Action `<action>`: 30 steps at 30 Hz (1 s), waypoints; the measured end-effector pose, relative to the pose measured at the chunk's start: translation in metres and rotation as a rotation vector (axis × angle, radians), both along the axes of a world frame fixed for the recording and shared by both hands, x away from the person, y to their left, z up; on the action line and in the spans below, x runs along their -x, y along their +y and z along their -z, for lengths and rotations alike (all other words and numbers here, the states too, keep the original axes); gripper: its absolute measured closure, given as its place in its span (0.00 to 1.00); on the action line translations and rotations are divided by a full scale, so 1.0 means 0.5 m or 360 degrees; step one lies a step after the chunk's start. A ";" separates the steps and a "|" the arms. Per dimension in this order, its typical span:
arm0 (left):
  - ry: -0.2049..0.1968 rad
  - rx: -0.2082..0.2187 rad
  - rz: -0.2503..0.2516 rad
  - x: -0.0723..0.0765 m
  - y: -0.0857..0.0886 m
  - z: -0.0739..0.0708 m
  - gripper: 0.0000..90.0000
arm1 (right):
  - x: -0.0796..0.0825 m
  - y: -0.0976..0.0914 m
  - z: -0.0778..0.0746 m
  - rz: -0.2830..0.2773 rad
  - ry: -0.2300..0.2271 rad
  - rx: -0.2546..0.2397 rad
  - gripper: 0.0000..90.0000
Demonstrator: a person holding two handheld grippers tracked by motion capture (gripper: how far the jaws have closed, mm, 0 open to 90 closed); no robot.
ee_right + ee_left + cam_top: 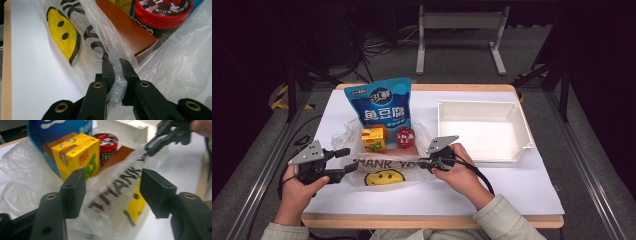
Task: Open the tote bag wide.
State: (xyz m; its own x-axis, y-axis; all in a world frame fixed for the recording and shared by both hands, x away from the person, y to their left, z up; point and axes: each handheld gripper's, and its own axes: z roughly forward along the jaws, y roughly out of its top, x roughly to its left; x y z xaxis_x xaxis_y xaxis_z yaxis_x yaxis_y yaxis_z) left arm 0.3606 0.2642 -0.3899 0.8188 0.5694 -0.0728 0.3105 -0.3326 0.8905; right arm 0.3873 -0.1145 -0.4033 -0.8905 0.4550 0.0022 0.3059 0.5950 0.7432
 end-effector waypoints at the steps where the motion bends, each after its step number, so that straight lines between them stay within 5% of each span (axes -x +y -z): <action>1: 0.0061 -0.0019 -0.0007 -0.028 -0.001 0.019 0.32 | 0.000 -0.002 -0.002 0.0004 -0.0002 -0.0008 0.93; 9: 0.0173 -0.0061 0.0035 -0.049 -0.008 0.041 0.34 | -0.001 -0.004 -0.002 0.0008 -0.0002 -0.0011 0.93; 15: 0.0167 -0.0091 -0.0007 -0.035 -0.008 0.041 0.66 | -0.001 -0.004 -0.003 0.0014 -0.0012 -0.0021 0.93; 21: 0.0190 -0.0104 0.0048 -0.020 -0.006 0.035 0.91 | -0.001 -0.005 -0.008 0.0016 -0.0021 -0.0044 0.93; 30: 0.0272 -0.0161 0.0138 0.017 -0.005 0.044 0.97 | 0.003 -0.007 -0.010 -0.0002 -0.0017 -0.0001 0.97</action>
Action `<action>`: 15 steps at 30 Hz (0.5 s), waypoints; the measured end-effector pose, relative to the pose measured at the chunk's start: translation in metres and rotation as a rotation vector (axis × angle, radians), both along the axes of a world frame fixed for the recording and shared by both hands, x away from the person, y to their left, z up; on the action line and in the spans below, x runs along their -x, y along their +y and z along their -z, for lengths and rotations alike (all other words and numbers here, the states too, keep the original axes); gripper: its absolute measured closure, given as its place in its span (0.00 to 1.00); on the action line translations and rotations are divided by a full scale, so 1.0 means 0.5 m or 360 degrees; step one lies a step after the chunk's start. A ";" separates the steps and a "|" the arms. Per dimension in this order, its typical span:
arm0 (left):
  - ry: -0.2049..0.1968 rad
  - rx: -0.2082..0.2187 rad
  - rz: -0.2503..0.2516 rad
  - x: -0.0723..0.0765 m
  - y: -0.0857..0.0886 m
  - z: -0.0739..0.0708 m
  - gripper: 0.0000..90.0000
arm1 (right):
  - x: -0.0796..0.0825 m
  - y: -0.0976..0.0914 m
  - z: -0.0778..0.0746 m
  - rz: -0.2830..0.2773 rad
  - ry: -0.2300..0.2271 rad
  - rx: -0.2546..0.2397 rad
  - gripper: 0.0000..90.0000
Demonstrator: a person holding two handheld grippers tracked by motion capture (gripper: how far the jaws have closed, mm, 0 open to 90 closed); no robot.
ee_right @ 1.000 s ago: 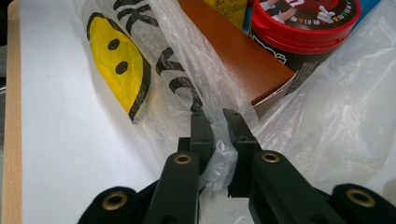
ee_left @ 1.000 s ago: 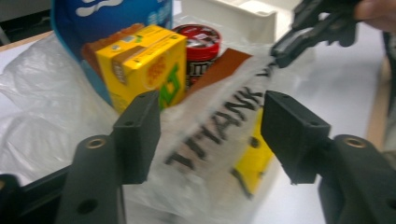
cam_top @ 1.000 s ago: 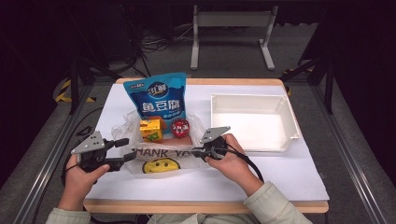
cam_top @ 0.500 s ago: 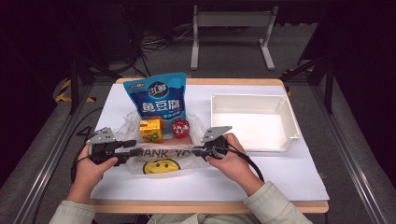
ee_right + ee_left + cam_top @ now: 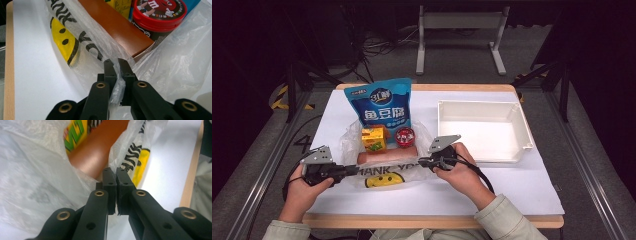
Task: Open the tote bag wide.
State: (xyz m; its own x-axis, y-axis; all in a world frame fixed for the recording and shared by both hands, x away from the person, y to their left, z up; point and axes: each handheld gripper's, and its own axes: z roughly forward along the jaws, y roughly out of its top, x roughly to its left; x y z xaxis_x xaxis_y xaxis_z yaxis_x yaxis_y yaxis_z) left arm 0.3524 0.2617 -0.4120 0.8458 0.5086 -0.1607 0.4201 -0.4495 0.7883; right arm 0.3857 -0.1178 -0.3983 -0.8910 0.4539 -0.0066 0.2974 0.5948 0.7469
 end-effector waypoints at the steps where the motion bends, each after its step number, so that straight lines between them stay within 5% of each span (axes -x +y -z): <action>1: 0.0008 -0.0011 0.0005 0.002 0.000 0.002 0.98 | 0.000 0.000 0.000 0.0000 0.0001 0.0007 0.98; 15: 0.0217 -0.0093 -0.0018 -0.012 0.010 0.062 0.98 | -0.007 -0.007 0.015 0.0021 0.0023 0.0114 0.98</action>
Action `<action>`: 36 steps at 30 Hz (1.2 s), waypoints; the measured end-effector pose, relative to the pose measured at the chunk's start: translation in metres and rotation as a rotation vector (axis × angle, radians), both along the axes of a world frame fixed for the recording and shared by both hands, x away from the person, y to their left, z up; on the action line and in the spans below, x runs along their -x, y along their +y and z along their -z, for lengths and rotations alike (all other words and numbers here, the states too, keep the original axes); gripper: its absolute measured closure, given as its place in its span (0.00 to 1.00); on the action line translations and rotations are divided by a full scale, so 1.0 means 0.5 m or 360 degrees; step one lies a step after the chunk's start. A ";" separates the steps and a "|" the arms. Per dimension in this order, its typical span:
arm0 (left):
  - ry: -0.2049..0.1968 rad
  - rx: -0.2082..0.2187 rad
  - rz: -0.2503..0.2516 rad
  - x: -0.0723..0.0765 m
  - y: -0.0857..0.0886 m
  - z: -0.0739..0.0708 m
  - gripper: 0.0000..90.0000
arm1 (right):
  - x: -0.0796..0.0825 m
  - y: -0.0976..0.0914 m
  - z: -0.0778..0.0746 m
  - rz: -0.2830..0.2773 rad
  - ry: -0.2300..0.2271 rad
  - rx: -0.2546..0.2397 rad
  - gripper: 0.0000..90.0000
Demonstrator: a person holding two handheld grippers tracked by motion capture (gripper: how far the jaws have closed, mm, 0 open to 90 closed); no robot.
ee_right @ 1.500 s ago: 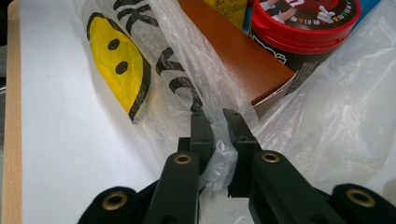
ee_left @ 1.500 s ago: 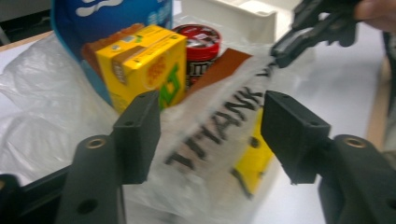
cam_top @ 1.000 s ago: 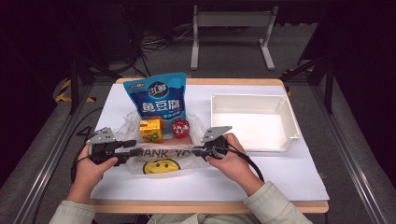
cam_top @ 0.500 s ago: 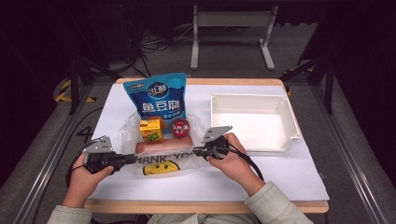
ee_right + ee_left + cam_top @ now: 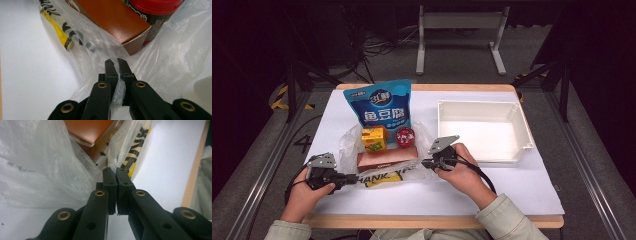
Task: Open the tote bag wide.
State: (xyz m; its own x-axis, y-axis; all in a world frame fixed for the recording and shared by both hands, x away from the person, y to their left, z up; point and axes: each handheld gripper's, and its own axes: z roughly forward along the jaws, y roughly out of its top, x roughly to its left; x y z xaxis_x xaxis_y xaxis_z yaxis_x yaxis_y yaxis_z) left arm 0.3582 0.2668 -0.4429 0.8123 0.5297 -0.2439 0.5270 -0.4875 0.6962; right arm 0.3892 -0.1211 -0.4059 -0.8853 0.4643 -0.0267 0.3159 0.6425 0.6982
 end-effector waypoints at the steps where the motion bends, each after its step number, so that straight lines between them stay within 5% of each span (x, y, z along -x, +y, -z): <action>1: 0.0014 -0.0011 -0.0006 -0.003 0.000 0.006 0.98 | -0.002 0.000 0.004 0.0004 0.0008 0.0012 0.98; 11: 0.0054 0.0036 -0.0098 -0.018 0.008 0.026 0.97 | -0.013 0.004 0.037 0.0016 0.0050 0.0081 0.98; 15: 0.0024 0.0047 -0.0119 -0.017 0.011 0.026 0.95 | -0.019 0.001 0.043 0.0027 0.0072 0.0085 0.95; 21: 0.0011 0.0046 -0.0109 -0.017 0.008 0.025 0.94 | -0.016 -0.011 0.011 0.0024 0.0042 -0.0056 0.77; 25: 0.0006 0.0066 -0.0105 -0.015 0.006 0.024 0.93 | -0.007 -0.002 -0.007 -0.0017 0.0000 -0.0191 0.52; 27: -0.0002 0.0075 -0.0091 -0.015 0.006 0.023 0.93 | -0.009 0.009 0.002 -0.0040 -0.0019 -0.0182 0.45; 32: -0.0025 0.0088 -0.0050 -0.010 0.003 0.019 0.92 | -0.010 0.021 0.022 -0.0072 0.0030 -0.0083 0.57; 36: -0.0027 0.0110 -0.0029 -0.009 0.002 0.016 0.92 | -0.007 0.013 0.015 -0.0117 0.0016 -0.0004 0.91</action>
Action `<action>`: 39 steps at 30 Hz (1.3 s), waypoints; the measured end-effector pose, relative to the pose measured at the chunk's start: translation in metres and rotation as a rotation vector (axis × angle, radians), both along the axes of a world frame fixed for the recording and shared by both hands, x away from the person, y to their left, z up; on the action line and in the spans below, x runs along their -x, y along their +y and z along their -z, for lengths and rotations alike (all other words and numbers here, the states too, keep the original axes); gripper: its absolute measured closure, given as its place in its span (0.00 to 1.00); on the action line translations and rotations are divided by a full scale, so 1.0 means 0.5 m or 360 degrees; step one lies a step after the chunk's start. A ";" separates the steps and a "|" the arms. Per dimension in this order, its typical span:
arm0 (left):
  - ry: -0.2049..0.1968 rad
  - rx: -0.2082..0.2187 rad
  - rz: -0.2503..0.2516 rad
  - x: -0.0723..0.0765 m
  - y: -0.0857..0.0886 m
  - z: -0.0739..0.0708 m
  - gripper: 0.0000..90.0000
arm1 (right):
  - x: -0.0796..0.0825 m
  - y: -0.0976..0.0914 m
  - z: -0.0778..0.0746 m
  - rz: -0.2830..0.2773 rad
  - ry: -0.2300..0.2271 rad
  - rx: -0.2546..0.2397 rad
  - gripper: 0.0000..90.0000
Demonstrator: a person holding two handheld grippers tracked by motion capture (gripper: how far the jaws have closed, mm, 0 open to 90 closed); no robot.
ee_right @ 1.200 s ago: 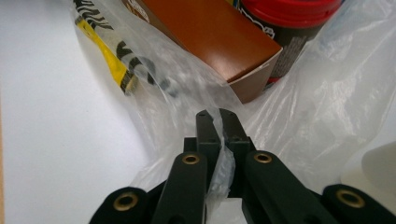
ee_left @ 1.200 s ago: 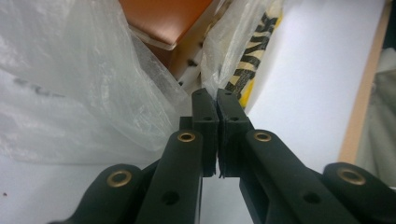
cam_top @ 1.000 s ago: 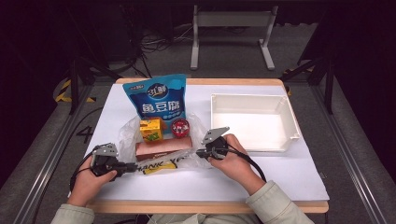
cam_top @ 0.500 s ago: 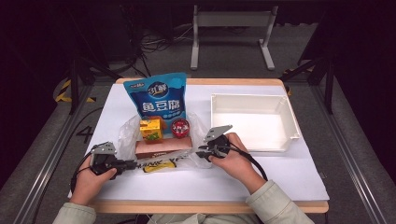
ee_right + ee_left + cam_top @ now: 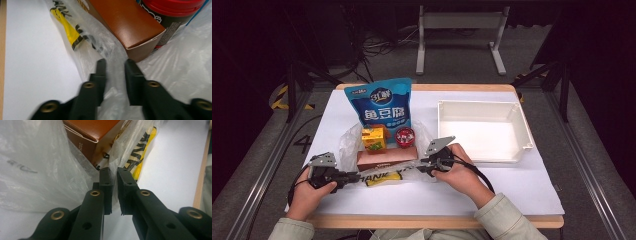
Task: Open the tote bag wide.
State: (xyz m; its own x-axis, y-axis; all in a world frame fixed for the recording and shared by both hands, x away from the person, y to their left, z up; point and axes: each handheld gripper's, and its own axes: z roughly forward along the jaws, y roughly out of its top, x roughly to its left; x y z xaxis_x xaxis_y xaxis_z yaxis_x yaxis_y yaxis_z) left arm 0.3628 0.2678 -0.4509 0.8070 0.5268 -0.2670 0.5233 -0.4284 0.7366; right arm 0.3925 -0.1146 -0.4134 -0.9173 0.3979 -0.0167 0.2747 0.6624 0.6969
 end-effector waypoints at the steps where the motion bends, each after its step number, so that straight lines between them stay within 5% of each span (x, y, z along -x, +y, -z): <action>1: 0.0003 -0.0002 0.0001 0.000 0.000 0.000 0.92 | 0.001 -0.001 -0.001 -0.0011 -0.0007 0.0021 0.95; 14: 0.0079 -0.0045 -0.0100 -0.007 0.000 0.010 0.91 | -0.001 0.002 0.024 -0.0053 0.0028 0.0243 0.98; 19: 0.0116 -0.0011 -0.0178 -0.006 0.011 0.007 0.85 | -0.005 0.001 0.029 -0.0035 0.0044 0.0239 0.98; 22: 0.0058 -0.0017 -0.0213 0.003 0.016 -0.010 0.77 | -0.007 0.001 0.033 -0.0024 0.0050 0.0242 0.98; 29: -0.0199 0.0045 -0.0249 0.037 0.023 -0.083 0.64 | -0.006 0.003 0.033 -0.0012 0.0049 0.0244 0.98; 34: -0.0406 0.0104 -0.0400 0.035 0.021 -0.114 0.55 | -0.005 0.004 0.033 -0.0010 0.0045 0.0248 0.97; 37: -0.0402 0.0092 -0.0453 0.015 0.011 -0.109 0.51 | -0.005 0.005 0.033 -0.0010 0.0047 0.0247 0.97; 39: -0.0411 0.0071 -0.0465 -0.005 0.005 -0.101 0.57 | -0.004 0.005 0.033 -0.0011 0.0047 0.0244 0.97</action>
